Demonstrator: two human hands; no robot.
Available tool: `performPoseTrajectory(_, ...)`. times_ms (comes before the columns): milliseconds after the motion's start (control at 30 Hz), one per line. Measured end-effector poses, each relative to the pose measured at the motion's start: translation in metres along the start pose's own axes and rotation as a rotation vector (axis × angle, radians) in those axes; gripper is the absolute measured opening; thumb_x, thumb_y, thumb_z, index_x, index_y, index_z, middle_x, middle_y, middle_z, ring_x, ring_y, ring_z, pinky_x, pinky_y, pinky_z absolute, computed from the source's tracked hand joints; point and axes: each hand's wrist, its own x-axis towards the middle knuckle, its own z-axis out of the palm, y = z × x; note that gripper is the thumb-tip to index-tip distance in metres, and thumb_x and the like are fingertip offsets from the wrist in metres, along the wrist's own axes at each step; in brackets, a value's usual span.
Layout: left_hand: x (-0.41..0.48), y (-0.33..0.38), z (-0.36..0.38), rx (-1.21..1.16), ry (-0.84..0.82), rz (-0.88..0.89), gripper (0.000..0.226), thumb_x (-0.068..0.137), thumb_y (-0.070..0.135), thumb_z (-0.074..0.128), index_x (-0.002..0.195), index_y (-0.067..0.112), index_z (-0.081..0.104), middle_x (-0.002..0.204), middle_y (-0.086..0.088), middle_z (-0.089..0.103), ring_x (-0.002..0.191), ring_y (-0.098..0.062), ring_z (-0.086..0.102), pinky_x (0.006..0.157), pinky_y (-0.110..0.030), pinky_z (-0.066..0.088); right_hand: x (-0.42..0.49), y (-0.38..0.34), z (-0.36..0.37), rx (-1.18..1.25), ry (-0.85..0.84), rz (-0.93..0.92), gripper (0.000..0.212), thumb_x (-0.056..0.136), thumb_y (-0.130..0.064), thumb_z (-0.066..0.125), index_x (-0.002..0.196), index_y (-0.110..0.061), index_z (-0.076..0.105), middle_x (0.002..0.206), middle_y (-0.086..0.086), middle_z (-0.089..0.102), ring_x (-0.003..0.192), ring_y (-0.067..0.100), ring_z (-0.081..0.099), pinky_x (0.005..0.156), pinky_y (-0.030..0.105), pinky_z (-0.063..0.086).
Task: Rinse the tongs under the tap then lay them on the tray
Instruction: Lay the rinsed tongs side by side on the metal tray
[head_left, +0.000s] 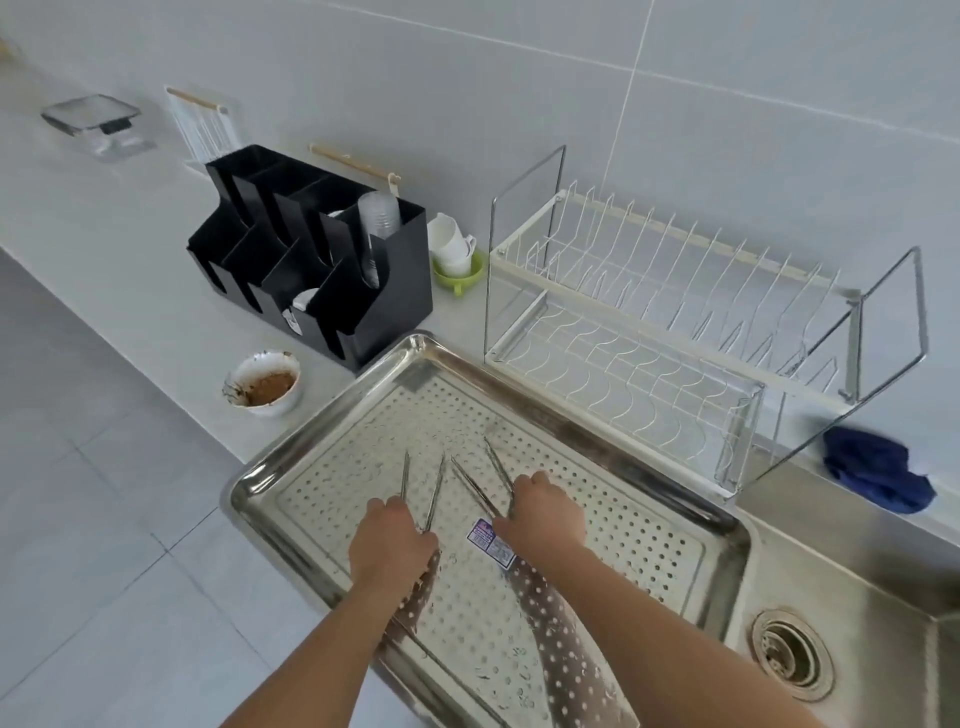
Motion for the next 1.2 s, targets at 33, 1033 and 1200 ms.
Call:
performPoseTrajectory(33,0.001,-0.001,0.0,0.006,-0.007,0.005,0.042,0.083,0.035,0.067,0.116,0.009,0.058,0.099,-0.002,0.041,0.073,-0.016,0.051,0.052,-0.026,0.04,0.001,-0.001,0.002,0.0,-0.008,0.008,0.03,0.086,-0.045,0.065,0.096,-0.023,0.048,0.096,-0.003,0.044,0.078,0.017,0.051,0.049,0.028,0.034)
performPoseTrajectory(1033,-0.11,0.154,0.012,0.211,0.099,0.902,0.075,0.093,0.048,0.052,0.155,0.018,0.022,0.149,-0.009,0.039,0.134,-0.026,0.041,0.107,-0.041,0.04,-0.168,0.124,-0.049,0.198,0.422,0.384,0.042,0.093,-0.043,0.059,0.129,-0.021,0.059,0.114,-0.001,0.063,0.106,0.023,0.062,0.066,0.031,0.043)
performPoseTrajectory(1200,-0.171,0.201,0.042,0.233,0.071,1.056,0.07,0.092,0.045,0.054,0.151,0.018,0.028,0.145,-0.009,0.043,0.131,-0.028,0.043,0.104,-0.041,0.039,-0.228,0.186,-0.049,0.215,0.485,0.529,0.045,0.094,-0.046,0.059,0.133,-0.024,0.058,0.121,-0.001,0.064,0.111,0.026,0.062,0.074,0.033,0.048)
